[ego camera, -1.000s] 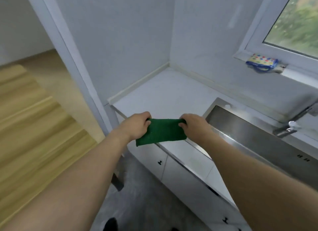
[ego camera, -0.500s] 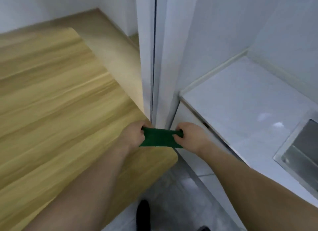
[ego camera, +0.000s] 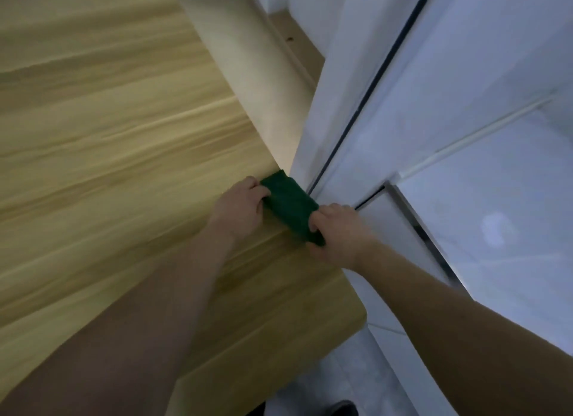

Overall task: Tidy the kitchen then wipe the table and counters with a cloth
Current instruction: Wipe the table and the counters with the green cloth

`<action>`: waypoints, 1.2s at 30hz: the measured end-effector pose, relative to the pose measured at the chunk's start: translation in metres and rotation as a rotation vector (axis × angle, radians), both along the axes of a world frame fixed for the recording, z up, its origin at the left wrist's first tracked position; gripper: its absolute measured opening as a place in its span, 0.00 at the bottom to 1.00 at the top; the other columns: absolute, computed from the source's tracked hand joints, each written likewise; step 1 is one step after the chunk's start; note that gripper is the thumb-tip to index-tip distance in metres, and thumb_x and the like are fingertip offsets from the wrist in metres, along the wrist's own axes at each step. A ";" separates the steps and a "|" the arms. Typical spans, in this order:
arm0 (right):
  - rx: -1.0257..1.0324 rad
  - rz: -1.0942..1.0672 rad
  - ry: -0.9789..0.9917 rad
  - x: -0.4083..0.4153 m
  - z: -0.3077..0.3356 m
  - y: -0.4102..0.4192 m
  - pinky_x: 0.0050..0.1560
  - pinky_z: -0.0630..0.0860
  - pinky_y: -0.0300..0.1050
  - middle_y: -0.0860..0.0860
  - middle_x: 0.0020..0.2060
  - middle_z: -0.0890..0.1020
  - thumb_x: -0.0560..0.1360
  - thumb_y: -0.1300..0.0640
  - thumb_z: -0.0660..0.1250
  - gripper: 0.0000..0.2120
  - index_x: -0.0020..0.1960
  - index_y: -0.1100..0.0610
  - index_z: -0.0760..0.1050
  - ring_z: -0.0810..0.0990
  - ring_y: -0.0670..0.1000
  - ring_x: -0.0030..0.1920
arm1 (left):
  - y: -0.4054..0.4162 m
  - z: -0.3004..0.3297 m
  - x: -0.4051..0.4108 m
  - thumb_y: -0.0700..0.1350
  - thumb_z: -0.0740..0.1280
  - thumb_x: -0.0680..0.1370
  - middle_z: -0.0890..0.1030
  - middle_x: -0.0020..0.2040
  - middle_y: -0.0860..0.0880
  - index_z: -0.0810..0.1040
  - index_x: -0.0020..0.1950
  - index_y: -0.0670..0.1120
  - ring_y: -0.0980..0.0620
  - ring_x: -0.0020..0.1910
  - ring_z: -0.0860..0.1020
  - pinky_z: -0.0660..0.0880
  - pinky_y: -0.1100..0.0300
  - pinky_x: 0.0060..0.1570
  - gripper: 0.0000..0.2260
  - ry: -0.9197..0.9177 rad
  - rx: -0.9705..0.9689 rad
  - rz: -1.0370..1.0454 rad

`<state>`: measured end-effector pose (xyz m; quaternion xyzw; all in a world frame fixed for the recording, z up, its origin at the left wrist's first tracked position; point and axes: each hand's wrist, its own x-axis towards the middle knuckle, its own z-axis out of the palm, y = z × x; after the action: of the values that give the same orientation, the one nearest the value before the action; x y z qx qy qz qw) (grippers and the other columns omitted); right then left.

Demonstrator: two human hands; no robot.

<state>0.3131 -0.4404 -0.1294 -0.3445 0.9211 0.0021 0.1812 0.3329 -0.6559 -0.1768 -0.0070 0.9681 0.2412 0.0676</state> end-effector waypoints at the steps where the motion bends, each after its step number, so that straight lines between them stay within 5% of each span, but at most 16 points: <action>1: 0.036 -0.005 -0.055 0.003 -0.010 -0.004 0.56 0.66 0.45 0.50 0.54 0.74 0.76 0.44 0.62 0.14 0.57 0.51 0.70 0.72 0.52 0.55 | -0.005 -0.007 0.005 0.40 0.59 0.80 0.72 0.64 0.47 0.75 0.67 0.46 0.46 0.59 0.74 0.72 0.55 0.57 0.16 -0.048 0.008 0.011; 7: -0.073 -0.014 -0.065 -0.001 -0.059 -0.045 0.76 0.49 0.51 0.49 0.77 0.54 0.82 0.45 0.50 0.26 0.78 0.48 0.51 0.52 0.53 0.77 | -0.028 -0.024 0.053 0.37 0.61 0.77 0.74 0.62 0.42 0.74 0.66 0.40 0.42 0.62 0.71 0.68 0.50 0.63 0.17 -0.009 -0.029 0.354; 10: -0.011 0.022 -0.075 -0.012 -0.084 -0.065 0.75 0.35 0.50 0.46 0.78 0.41 0.82 0.42 0.42 0.27 0.78 0.47 0.40 0.37 0.49 0.77 | -0.035 -0.032 0.077 0.38 0.62 0.76 0.73 0.63 0.39 0.72 0.66 0.38 0.38 0.63 0.70 0.67 0.44 0.65 0.18 0.013 -0.078 0.509; 14: 0.053 0.052 -0.038 -0.017 -0.116 -0.080 0.73 0.29 0.50 0.47 0.76 0.34 0.80 0.40 0.35 0.29 0.77 0.50 0.33 0.30 0.48 0.74 | -0.054 -0.050 0.090 0.41 0.62 0.76 0.71 0.66 0.36 0.69 0.68 0.36 0.35 0.66 0.68 0.62 0.40 0.69 0.21 0.041 -0.121 0.614; 19: 0.001 0.056 0.041 -0.021 -0.129 -0.083 0.73 0.30 0.51 0.46 0.75 0.35 0.79 0.40 0.34 0.30 0.77 0.50 0.35 0.31 0.48 0.75 | -0.072 -0.072 0.099 0.50 0.53 0.77 0.69 0.70 0.38 0.67 0.72 0.40 0.37 0.70 0.65 0.60 0.42 0.71 0.26 0.028 -0.167 0.654; 36: -0.032 0.003 0.054 -0.050 -0.132 -0.114 0.76 0.38 0.53 0.49 0.78 0.41 0.79 0.45 0.40 0.30 0.78 0.50 0.38 0.38 0.52 0.77 | -0.056 -0.107 0.096 0.48 0.49 0.80 0.58 0.78 0.43 0.59 0.77 0.39 0.43 0.77 0.53 0.40 0.55 0.75 0.26 -0.009 -0.266 0.663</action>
<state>0.2633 -0.5543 -0.2615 -0.3486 0.9251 -0.0030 0.1505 0.4294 -0.7116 -0.2836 -0.3307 0.9358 0.1218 -0.0117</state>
